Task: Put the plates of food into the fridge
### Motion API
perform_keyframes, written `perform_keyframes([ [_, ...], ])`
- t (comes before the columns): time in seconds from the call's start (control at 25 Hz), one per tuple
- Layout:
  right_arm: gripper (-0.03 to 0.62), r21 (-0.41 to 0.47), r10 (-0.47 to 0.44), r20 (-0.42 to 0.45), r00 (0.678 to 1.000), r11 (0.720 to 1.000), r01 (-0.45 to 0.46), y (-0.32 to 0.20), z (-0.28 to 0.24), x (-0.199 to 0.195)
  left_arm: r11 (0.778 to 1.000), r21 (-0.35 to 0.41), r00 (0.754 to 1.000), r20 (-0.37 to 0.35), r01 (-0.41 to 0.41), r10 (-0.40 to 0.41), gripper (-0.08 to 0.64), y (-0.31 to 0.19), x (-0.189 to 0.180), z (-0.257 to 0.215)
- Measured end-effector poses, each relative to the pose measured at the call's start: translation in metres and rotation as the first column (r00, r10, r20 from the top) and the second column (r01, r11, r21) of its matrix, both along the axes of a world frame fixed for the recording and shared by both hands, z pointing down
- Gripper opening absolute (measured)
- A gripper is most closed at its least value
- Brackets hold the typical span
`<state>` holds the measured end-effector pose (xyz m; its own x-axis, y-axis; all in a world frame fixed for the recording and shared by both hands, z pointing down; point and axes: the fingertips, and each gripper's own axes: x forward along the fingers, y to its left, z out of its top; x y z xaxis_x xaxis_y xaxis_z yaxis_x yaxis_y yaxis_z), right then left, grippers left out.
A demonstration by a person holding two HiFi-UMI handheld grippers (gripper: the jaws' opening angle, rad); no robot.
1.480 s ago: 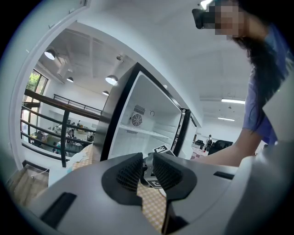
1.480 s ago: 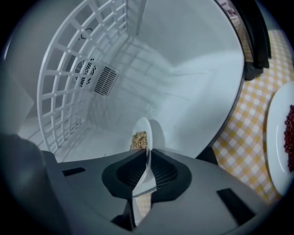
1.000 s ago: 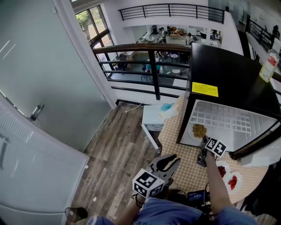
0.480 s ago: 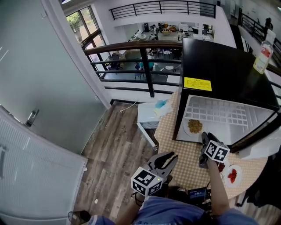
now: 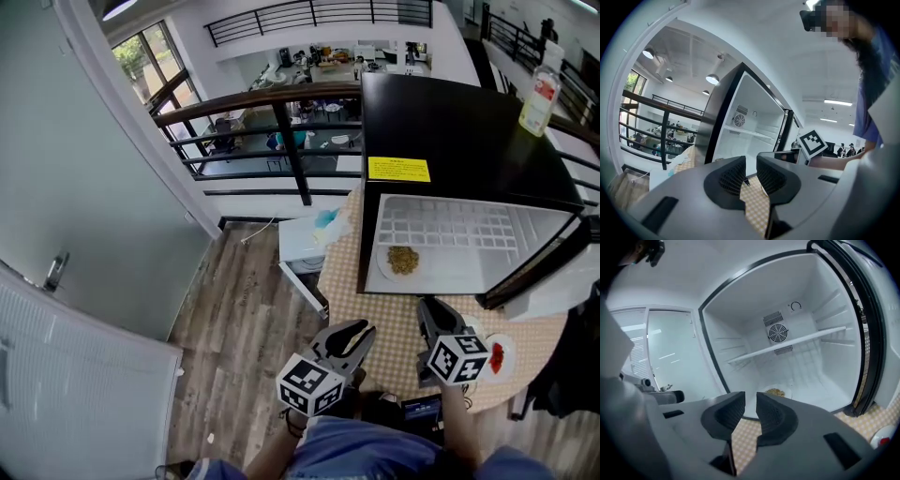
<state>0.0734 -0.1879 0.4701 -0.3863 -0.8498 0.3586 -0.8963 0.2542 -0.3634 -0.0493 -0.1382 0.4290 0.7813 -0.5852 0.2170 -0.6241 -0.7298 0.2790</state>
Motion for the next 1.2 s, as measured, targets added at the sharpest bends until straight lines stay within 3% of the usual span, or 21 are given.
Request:
perform_keyframes([
  [0.28, 0.075, -0.038, 0.019, 0.118, 0.993, 0.999, -0.014, 0.038, -0.006, -0.028, 0.998, -0.004, 0.998, 0.002, -0.07, 0.07, 0.069, 0.004, 0.003, 0.003],
  [0.52, 0.063, -0.055, 0.086, 0.161, 0.983, 0.995, -0.078, 0.058, -0.001, -0.034, 0.986, -0.008, 0.986, 0.005, -0.168, 0.168, 0.069, 0.011, 0.009, 0.012],
  [1.2, 0.058, -0.078, 0.294, 0.195, 0.936, 0.956, -0.284, 0.108, 0.018, -0.031, 0.92, 0.02, 0.921, 0.0, -0.39, 0.391, 0.069, 0.029, 0.025, 0.022],
])
